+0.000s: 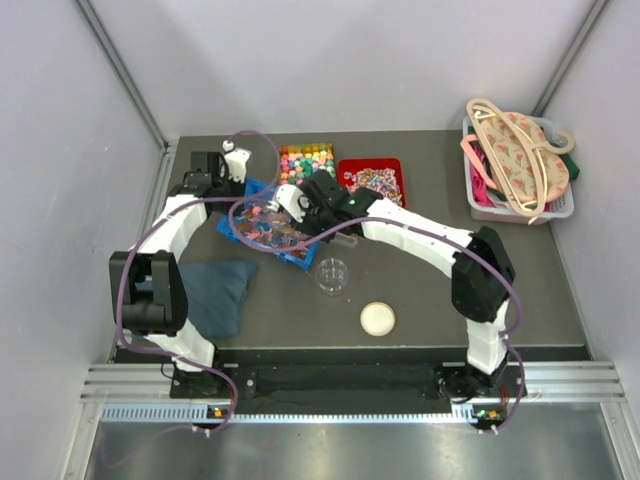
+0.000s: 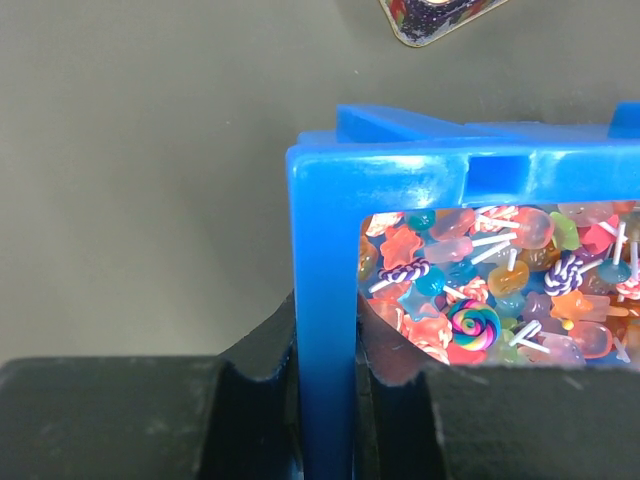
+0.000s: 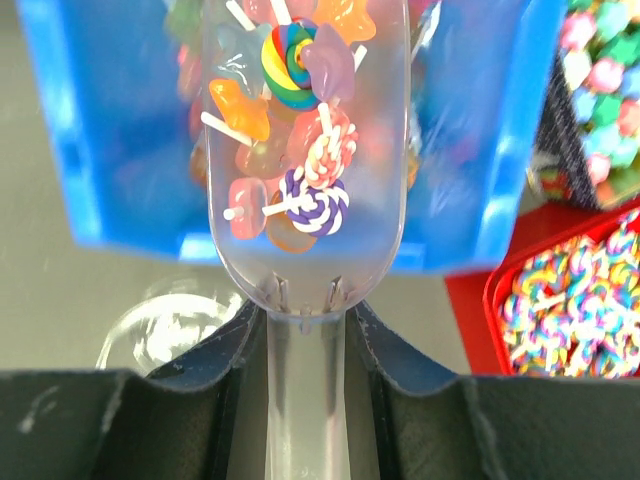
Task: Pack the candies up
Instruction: Scoop the fake candies from the storage box, then place the fake candies in the packing bottle.
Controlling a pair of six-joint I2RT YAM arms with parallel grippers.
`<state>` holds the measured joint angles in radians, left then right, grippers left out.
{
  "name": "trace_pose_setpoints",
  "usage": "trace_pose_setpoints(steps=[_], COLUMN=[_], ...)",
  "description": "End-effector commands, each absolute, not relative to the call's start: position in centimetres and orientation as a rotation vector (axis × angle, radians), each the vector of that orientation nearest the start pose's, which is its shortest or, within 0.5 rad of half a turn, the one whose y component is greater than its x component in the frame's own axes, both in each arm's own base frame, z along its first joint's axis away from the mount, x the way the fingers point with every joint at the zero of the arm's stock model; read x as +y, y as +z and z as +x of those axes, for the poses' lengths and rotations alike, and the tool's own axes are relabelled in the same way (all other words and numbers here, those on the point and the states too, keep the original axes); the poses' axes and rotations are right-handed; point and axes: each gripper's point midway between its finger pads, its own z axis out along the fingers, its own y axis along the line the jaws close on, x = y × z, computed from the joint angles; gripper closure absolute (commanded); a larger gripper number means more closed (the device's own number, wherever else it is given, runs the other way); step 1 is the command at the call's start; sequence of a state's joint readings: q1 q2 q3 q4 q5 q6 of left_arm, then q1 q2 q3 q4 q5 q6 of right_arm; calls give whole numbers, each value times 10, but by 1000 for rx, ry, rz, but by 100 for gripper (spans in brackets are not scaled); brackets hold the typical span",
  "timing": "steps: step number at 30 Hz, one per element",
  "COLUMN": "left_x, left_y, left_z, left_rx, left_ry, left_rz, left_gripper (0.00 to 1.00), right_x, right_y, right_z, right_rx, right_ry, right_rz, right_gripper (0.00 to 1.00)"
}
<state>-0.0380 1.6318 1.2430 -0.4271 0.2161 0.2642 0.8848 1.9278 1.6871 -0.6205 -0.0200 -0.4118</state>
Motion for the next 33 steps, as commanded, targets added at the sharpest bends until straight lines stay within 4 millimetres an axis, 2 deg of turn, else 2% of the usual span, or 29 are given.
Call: trace_pose_setpoints(steps=[1,8,14,18,25,33], left_x=[-52,-50,-47,-47,-47,-48], left_y=[175,171,166,164,164,161], left_z=[443,444,444,444,442,442], left_rx=[2185,2200,2215,2221,2224,2229], left_ry=[-223,-235,-235,-241,-241,-248], left_rz=[406,390,377,373,375,374], left_gripper=[100,100,100,100,100,100], right_x=[364,326,290,273,251,232], right_y=[187,178,183,188,178,170], right_z=[315,291,267,255,234,228], right_rx=[1845,1866,1868,1878,1910,1965], right_ry=[260,216,171,170,171,102], right_rz=[-1495,-1603,-1729,-1770,-1853,-1937], right_gripper=[100,100,100,100,100,100])
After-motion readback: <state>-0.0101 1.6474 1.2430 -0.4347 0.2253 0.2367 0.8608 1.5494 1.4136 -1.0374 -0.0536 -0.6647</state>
